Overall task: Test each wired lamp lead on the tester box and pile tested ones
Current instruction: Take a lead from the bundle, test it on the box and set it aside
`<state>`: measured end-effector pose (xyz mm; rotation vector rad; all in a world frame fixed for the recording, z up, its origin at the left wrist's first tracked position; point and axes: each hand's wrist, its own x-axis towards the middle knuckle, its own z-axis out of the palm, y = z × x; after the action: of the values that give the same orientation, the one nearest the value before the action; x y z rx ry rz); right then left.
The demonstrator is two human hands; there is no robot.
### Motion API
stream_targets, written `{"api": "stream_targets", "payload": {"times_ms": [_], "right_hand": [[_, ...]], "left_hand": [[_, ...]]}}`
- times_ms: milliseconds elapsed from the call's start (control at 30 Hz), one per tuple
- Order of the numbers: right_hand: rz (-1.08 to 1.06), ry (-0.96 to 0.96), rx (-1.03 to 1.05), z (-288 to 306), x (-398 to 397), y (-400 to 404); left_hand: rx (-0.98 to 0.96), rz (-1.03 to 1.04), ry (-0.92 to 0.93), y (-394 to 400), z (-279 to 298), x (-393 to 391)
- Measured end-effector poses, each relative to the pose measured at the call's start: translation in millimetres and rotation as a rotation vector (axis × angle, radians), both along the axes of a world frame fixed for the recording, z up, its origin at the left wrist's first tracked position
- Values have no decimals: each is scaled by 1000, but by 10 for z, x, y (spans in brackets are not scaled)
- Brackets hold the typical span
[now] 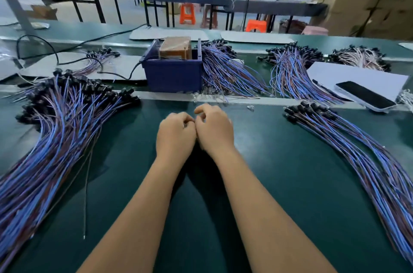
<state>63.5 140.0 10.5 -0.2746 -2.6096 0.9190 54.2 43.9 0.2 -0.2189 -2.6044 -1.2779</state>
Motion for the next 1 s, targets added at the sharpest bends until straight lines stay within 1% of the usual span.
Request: {"api": "stream_targets", "payload": {"times_ms": [67, 100, 167, 233, 300, 367, 467, 600, 800, 1000], "right_hand": [[54, 4, -22, -34, -36, -214], [69, -10, 7, -66, -43, -268], [92, -47, 117, -136, -46, -283], [124, -46, 124, -177, -29, -248], [153, -31, 105, -188, -24, -223], [161, -27, 104, -189, -36, -217], [174, -18, 149, -200, -52, -236], [175, -6, 202, -233, -67, -251], [171, -9, 167, -241, -89, -246], [159, -14, 139, -246, -96, -242]], "left_hand": [[-15, 89, 1, -199, -11, -142], [-43, 128, -1, -282, -17, -208], [-162, 231, -37, -423, -29, -313], [-281, 327, -69, -534, -76, -390], [-333, 365, -96, -600, -128, -463], [-355, 370, -182, -622, -148, -533], [-395, 403, -269, -585, -148, -615], [-381, 477, -166, -580, -147, -649], [-383, 467, -187, -633, -155, -677], [-299, 487, -159, -677, -167, -651]]}}
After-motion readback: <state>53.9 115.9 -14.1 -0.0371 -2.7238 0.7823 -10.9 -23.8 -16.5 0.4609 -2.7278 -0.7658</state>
